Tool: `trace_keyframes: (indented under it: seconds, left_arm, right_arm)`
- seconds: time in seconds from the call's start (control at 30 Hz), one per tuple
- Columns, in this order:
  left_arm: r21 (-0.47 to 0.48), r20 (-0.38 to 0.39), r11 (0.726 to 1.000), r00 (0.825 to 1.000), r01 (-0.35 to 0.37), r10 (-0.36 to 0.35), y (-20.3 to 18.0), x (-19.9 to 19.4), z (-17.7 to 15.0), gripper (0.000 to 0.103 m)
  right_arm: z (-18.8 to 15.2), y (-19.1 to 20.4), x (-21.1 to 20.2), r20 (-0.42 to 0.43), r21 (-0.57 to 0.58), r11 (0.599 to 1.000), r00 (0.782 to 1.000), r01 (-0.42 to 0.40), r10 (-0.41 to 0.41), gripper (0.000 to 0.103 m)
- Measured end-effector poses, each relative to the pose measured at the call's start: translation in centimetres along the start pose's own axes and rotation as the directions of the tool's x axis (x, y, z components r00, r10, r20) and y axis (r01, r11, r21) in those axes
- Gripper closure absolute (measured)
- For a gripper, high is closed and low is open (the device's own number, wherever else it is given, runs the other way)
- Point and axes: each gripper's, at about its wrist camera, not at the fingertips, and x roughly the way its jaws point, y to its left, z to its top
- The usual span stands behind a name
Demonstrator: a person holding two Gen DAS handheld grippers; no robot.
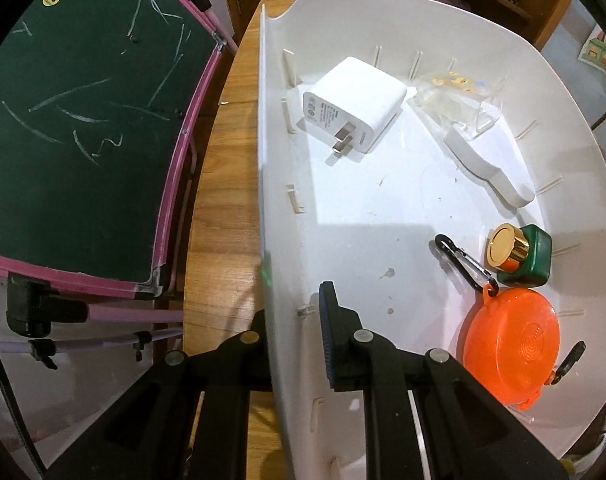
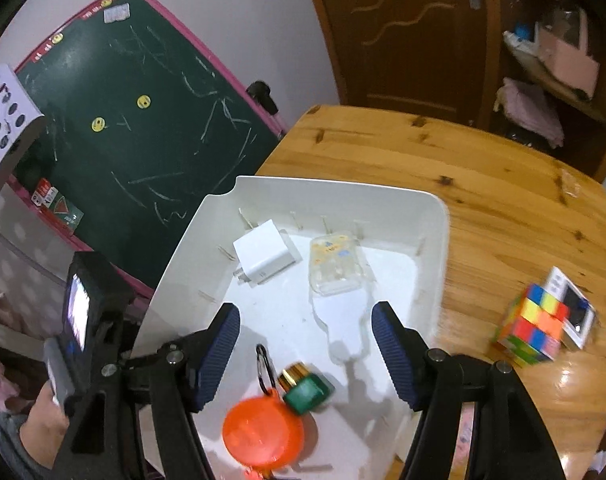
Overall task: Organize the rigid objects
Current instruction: 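Withdraw the right tool from the tray toward the pink correction tape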
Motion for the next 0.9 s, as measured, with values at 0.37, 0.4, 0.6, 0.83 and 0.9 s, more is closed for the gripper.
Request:
trace_keyframes:
  seconds: [0.37,0.4,0.6,0.83,0.9]
  left_arm:
    - [-0.011,-0.016,1.000,0.999,-0.029,0.029,-0.6,-0.1,0.0,0.090]
    - [-0.009,-0.016,0.999,0.999,-0.033,0.032,-0.6,-0.2,0.0,0.090]
    - [-0.015,-0.015,1.000,1.000,-0.010,0.009,-0.3,-0.3,-0.3,0.090]
    - [-0.015,-0.006,1.000,1.000,-0.002,0.002,0.0,-0.3,-0.4,0.092]
    - [-0.018,-0.006,1.000,1.000,0.002,-0.002,0.1,-0.2,-0.4,0.092]
  right_arm:
    - [-4.3,-3.7,-6.9,0.074,0.043,0.997,0.995,0.057,-0.060,0.034]
    - [-4.8,-4.2,-7.4,0.077,0.050,0.996,0.994,0.069,-0.073,0.034]
    - [-7.4,-6.2,-8.8,0.072,0.044,0.982,0.980,0.184,-0.186,0.034]
    - [-11.0,-8.0,-7.3,0.012,0.020,0.959,0.959,0.284,-0.285,0.034]
    - [-12.3,-8.5,-6.0,-0.020,0.020,0.953,0.953,0.303,-0.303,0.034]
